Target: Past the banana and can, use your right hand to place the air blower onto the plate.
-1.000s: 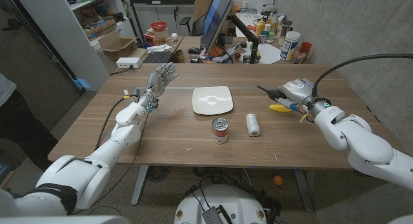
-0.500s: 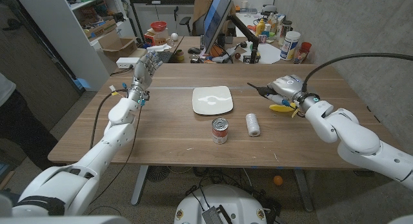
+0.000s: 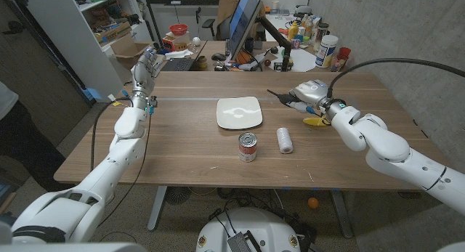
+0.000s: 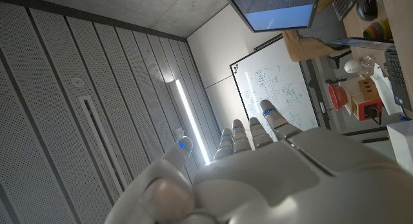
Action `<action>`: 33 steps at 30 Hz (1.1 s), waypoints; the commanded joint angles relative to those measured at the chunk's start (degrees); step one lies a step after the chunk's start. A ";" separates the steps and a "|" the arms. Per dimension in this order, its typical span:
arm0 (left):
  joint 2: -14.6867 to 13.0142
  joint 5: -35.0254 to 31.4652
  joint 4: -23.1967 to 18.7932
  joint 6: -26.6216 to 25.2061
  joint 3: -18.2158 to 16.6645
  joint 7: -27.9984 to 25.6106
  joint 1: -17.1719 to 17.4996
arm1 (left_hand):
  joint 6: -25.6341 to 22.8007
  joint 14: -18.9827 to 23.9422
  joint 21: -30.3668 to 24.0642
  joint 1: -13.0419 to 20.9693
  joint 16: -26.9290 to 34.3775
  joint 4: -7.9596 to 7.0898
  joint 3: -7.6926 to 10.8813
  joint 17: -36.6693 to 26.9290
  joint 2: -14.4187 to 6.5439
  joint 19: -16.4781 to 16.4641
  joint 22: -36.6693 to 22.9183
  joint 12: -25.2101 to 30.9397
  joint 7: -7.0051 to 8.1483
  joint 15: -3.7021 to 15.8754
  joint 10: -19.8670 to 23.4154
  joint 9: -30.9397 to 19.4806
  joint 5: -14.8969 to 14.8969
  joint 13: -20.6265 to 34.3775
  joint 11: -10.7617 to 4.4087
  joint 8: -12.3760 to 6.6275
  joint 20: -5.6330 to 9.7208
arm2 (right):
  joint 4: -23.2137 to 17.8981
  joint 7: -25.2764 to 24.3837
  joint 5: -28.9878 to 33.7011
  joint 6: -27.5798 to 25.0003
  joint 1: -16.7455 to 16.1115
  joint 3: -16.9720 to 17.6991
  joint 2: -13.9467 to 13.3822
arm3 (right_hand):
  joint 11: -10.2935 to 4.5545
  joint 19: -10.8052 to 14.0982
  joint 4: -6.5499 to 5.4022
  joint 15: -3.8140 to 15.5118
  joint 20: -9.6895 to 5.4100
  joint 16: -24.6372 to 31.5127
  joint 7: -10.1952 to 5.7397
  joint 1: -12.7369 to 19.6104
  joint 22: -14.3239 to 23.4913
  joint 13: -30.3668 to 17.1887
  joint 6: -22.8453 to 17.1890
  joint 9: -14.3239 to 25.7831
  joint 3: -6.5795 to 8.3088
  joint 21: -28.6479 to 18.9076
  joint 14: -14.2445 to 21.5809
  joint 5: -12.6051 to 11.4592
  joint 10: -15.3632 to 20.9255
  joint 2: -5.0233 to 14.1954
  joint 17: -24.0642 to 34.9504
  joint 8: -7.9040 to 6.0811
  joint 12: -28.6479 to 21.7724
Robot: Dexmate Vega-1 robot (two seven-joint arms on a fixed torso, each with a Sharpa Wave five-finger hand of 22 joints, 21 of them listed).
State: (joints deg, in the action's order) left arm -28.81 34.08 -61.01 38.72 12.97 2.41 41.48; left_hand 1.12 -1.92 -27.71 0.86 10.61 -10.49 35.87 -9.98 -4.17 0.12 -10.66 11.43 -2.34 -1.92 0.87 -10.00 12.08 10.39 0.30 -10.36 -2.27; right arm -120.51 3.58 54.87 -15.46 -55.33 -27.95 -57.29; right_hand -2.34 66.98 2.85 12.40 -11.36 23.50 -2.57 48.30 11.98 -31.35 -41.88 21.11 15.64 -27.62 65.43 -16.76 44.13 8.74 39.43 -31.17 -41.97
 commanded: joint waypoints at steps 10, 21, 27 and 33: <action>-2.88 -1.50 -2.47 -2.60 -2.87 -9.71 3.00 | -0.81 0.11 0.45 0.19 0.09 0.20 0.36 -0.22 -5.81 -0.11 -0.17 -0.06 -0.18 -0.78 -0.22 -0.08 0.35 0.18 0.27 -0.37 -1.16 | 6.32 -0.22 2.11 7.51 11.72 -7.58 8.38 | 0.22 0.09 -0.18 0.03 0.43 -0.33 -0.71 0.84 -0.08 -0.18 -1.34 0.22 -0.12 -0.66 0.73 -0.19 0.75 0.25 0.51 -0.49 -0.29; -4.10 0.17 -3.11 -7.57 -4.15 -12.27 4.50 | -0.89 0.64 0.65 0.07 0.28 0.09 0.32 -0.32 -5.60 0.00 -0.24 -0.20 0.82 -2.17 -0.84 -0.11 0.27 0.17 1.63 -0.26 -3.56 | 7.70 0.01 3.39 10.23 15.11 -9.90 10.74 | 0.13 0.08 -0.27 0.02 0.51 -0.66 -0.76 1.02 -0.18 -0.19 -1.99 0.20 -0.12 -0.93 1.00 -0.18 1.12 0.41 0.95 -0.85 -0.42; -3.89 1.55 -0.02 -8.03 -4.01 -10.21 3.49 | -0.88 0.63 0.65 0.01 0.27 0.06 0.25 -0.35 -5.51 -0.08 -0.26 -0.21 0.62 -2.24 -0.94 -0.12 0.25 0.17 2.05 -0.24 -3.27 | 9.94 0.66 3.74 11.72 17.54 -11.66 12.78 | 0.07 0.05 -0.32 -0.01 0.54 -0.82 -0.65 1.08 -0.22 -0.35 -2.04 0.14 -0.14 -1.05 1.13 -0.16 1.16 0.46 1.17 -0.89 -0.52; -3.58 2.19 2.59 -7.35 -3.52 -8.06 2.30 | -0.93 0.50 0.67 -0.04 0.22 0.04 0.20 -0.37 -5.46 -0.10 -0.28 -0.21 0.31 -2.32 -1.00 -0.13 0.23 0.17 1.98 -0.24 -3.14 | 14.02 1.28 4.36 13.35 20.92 -14.57 15.97 | 0.11 0.05 -0.36 0.00 0.55 -0.97 -0.69 1.18 -0.26 -0.28 -2.04 0.12 -0.12 -1.17 1.25 -0.14 1.30 0.54 1.38 -0.92 -0.53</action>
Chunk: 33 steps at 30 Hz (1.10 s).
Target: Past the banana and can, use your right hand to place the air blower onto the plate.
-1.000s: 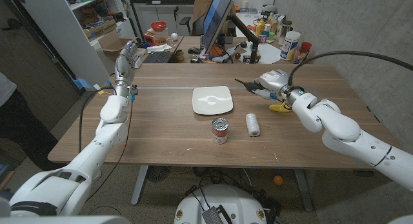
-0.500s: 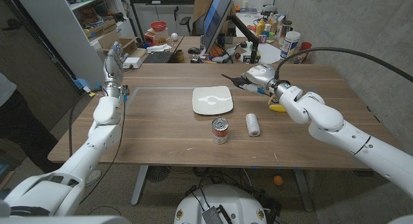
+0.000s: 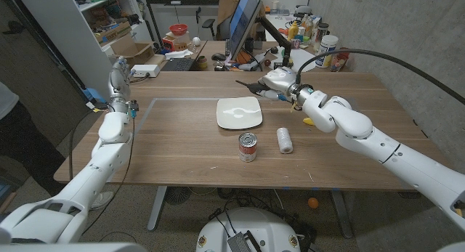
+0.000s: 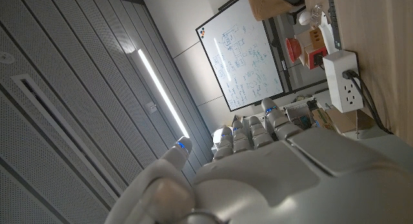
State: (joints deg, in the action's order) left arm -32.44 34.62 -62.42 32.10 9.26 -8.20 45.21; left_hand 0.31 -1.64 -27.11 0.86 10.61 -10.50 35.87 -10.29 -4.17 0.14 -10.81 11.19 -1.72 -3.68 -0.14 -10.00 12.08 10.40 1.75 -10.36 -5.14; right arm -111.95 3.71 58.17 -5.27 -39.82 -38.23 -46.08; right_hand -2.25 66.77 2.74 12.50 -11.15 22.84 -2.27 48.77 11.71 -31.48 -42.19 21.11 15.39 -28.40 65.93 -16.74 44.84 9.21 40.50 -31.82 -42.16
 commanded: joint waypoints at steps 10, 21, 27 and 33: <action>0.01 2.18 5.63 -1.22 1.00 4.16 -2.19 | -0.16 0.21 0.11 -0.10 0.23 0.01 0.13 -0.09 -5.43 -0.13 -0.15 -0.01 -0.78 -0.59 -0.16 -0.13 0.22 0.16 0.65 -0.23 -0.19 | 13.26 0.65 1.03 5.09 10.73 -9.06 9.96 | 0.07 0.05 -0.30 -0.09 0.45 -0.58 -1.02 0.89 -0.05 -0.21 -1.83 0.08 0.19 -0.52 0.90 -0.13 0.52 0.16 0.65 -0.37 -0.33; -0.17 2.37 5.05 -0.47 1.38 5.04 -1.52 | -0.23 0.17 0.14 -0.15 0.22 0.00 0.07 -0.11 -5.42 -0.18 -0.17 0.03 -1.08 -0.57 -0.18 -0.14 0.21 0.16 0.58 -0.23 -0.09 | 20.29 -0.68 0.59 5.05 15.01 -12.93 13.38 | -0.13 -0.06 -0.42 -0.13 0.48 -0.91 -0.90 1.01 -0.11 -0.14 -2.03 -0.01 0.20 -0.74 1.09 -0.06 0.82 0.21 1.05 -0.51 -0.38; -0.11 2.36 4.18 -0.08 1.77 5.81 -1.20 | -0.24 0.15 0.15 -0.17 0.22 0.00 0.04 -0.12 -5.41 -0.20 -0.18 0.03 -1.18 -0.52 -0.21 -0.14 0.21 0.16 0.65 -0.22 -0.09 | 24.73 -1.39 0.27 4.11 16.91 -15.03 15.21 | 0.08 -0.07 -0.45 -0.13 0.53 -1.06 -0.92 1.12 -0.14 -0.16 -2.18 -0.08 0.25 -0.86 1.20 -0.04 0.95 0.27 1.25 -0.58 -0.43; -0.32 2.16 2.90 -0.12 2.04 6.06 -0.71 | -0.25 0.15 0.19 -0.19 0.22 -0.01 0.01 -0.13 -5.40 -0.18 -0.19 0.06 -1.27 -0.55 -0.20 -0.14 0.20 0.16 0.69 -0.22 -0.03 | 28.04 -2.37 -0.23 3.62 18.39 -17.01 16.41 | -0.14 -0.06 -0.49 -0.12 0.56 -1.23 -0.98 1.23 -0.16 -0.28 -2.23 -0.05 0.29 -1.02 1.36 0.01 0.91 0.29 1.48 -0.69 -0.47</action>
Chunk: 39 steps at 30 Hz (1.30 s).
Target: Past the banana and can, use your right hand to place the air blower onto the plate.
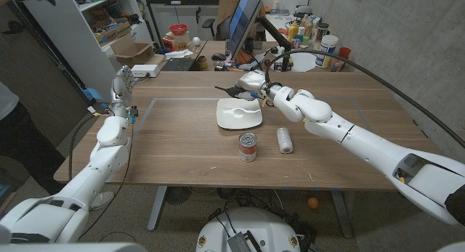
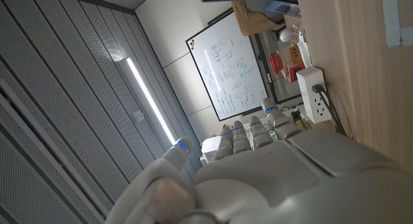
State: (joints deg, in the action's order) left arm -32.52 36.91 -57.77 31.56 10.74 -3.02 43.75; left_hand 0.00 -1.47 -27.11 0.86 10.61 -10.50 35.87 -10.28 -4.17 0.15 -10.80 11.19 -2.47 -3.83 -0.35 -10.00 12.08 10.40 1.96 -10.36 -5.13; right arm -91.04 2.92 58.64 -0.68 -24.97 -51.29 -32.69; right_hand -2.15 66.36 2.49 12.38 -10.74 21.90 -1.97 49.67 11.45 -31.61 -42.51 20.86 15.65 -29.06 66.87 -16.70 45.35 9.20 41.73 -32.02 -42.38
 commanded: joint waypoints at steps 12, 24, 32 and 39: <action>-0.43 -0.28 -3.11 0.03 0.64 0.64 1.54 | 0.06 0.03 0.24 -0.23 0.24 -0.02 -0.07 -0.15 -5.38 -0.22 -0.21 0.08 -0.54 -0.35 0.00 -0.14 0.20 0.15 0.56 -0.20 0.05 | 13.42 -3.51 -1.60 -0.99 6.30 -8.00 5.41 | -0.09 0.26 -0.28 0.02 0.24 -0.60 -1.09 0.61 0.05 -0.11 -2.04 0.09 0.13 -0.63 0.77 0.04 0.64 0.34 0.73 -0.61 -0.29; -0.51 0.20 -3.19 0.15 0.33 1.14 2.15 | 0.07 0.03 0.29 -0.27 0.24 -0.03 -0.17 -0.16 -5.36 -0.22 -0.23 0.10 -0.69 -0.33 -0.03 -0.15 0.21 0.15 0.38 -0.18 0.08 | 20.49 -4.60 -2.69 -1.40 8.92 -11.98 8.38 | -0.21 0.18 -0.35 -0.03 0.29 -0.91 -1.23 0.76 0.02 -0.18 -2.14 0.05 0.19 -0.85 0.93 0.13 0.75 0.33 1.09 -0.73 -0.35; -0.78 0.06 -3.94 0.16 0.11 0.64 2.93 | 0.03 0.00 0.32 -0.30 0.23 -0.05 -0.23 -0.16 -5.35 -0.24 -0.24 0.13 -0.83 -0.35 0.01 -0.15 0.21 0.15 0.44 -0.19 0.12 | 22.42 -4.76 -3.64 -2.07 9.73 -13.78 8.68 | -0.42 0.04 -0.44 -0.06 0.41 -1.14 -1.29 0.81 -0.01 -0.19 -2.23 -0.02 0.19 -0.97 1.02 0.19 0.68 0.30 1.35 -0.80 -0.31; -0.85 0.04 -4.45 0.05 0.06 0.53 3.37 | 0.03 0.03 0.35 -0.32 0.25 -0.06 -0.28 -0.17 -5.37 -0.26 -0.25 0.13 -0.83 -0.34 -0.03 -0.15 0.21 0.15 0.16 -0.18 0.09 | 22.37 -4.53 -4.57 -2.77 9.59 -14.41 8.04 | -0.17 0.01 -0.51 -0.06 0.48 -1.32 -1.17 0.86 -0.03 -0.17 -2.05 0.03 0.21 -1.10 1.08 0.23 0.79 0.31 1.54 -0.82 -0.33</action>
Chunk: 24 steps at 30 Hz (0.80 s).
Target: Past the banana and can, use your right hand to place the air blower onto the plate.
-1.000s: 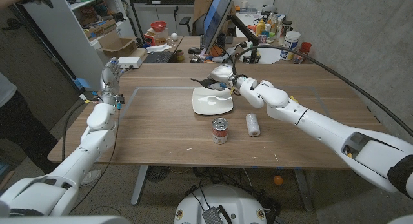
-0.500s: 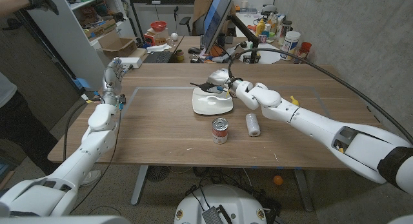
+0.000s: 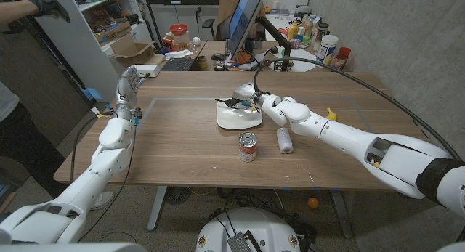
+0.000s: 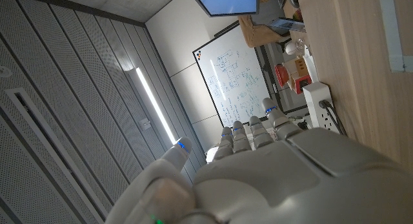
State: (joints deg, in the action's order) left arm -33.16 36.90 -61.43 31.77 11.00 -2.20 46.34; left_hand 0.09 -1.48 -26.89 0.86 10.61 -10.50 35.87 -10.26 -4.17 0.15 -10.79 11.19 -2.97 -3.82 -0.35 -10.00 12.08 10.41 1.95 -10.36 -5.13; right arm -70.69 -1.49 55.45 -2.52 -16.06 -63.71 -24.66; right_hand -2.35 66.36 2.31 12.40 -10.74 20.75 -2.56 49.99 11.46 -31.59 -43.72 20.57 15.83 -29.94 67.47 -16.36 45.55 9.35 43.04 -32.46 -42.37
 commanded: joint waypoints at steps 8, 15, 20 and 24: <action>-0.17 0.06 -1.19 -0.11 -0.27 -0.33 1.03 | -0.06 0.02 0.15 -0.33 0.24 -0.06 -0.32 -0.18 -5.39 -0.31 -0.26 0.14 -0.33 -0.33 -0.04 -0.15 0.22 0.14 0.37 -0.17 0.10 | 0.46 1.60 -1.73 -2.08 0.50 -2.29 -1.04 | 0.19 0.14 -0.52 -0.18 0.66 -0.67 -0.69 0.26 -0.08 0.04 -0.09 0.21 -0.29 -0.43 0.10 0.04 -0.15 -0.35 0.41 -0.11 0.10; -0.35 -0.04 -1.83 -0.18 -0.37 -0.50 1.36 | -0.04 0.01 0.16 -0.33 0.24 -0.06 -0.35 -0.18 -5.41 -0.34 -0.27 0.14 -0.47 -0.34 -0.07 -0.16 0.22 0.14 0.35 -0.16 0.13 | -1.15 4.42 -1.65 -3.36 0.42 -2.33 -1.84 | 0.98 0.01 -1.58 -0.11 1.71 -5.32 -0.61 -2.52 -0.32 2.25 5.27 -0.79 -3.04 -0.88 -4.82 0.40 -3.40 -3.96 -1.32 2.79 2.58; -0.41 0.00 -2.22 -0.20 -0.45 -0.49 1.62 | 0.01 0.04 0.18 -0.32 0.25 -0.05 -0.36 -0.18 -5.42 -0.35 -0.27 0.16 -0.49 -0.32 -0.03 -0.16 0.22 0.14 0.32 -0.14 0.11 | -2.36 5.53 -1.41 -3.53 0.32 -2.23 -2.62 | 2.19 0.37 -3.98 -0.26 2.92 -10.16 -0.86 -7.00 -0.76 5.55 12.45 -3.31 -6.61 -0.89 -7.48 -0.11 -6.89 -7.32 -7.11 8.55 5.61; -0.53 -0.07 -2.68 -0.19 -0.53 -0.60 1.90 | 0.02 0.05 0.18 -0.32 0.25 -0.05 -0.37 -0.18 -5.44 -0.39 -0.27 0.15 -0.47 -0.33 -0.07 -0.16 0.23 0.14 0.24 -0.14 0.08 | -3.45 6.07 -1.15 -3.65 0.12 -1.98 -3.22 | 2.26 0.54 -5.04 -0.43 4.38 -10.50 -2.45 -9.06 -0.89 7.62 19.43 -5.44 -9.03 -0.51 -9.69 -1.02 -10.90 -9.58 -9.65 13.84 8.40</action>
State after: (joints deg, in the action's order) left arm -33.47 36.94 -63.11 31.61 10.66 -2.64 47.59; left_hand 0.09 -1.48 -26.89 0.86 10.61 -10.50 35.87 -10.26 -4.17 0.15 -10.78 11.19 -2.97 -3.82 -0.35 -10.00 12.08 10.41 1.95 -10.36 -5.13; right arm -71.72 2.06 53.89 -5.34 -15.61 -65.80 -26.44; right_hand -0.40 66.98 -2.21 9.83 -7.23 10.54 -4.26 42.05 10.65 -24.85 -27.68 16.03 7.83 -30.73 58.87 -16.77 36.52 0.62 34.61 -21.11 -35.30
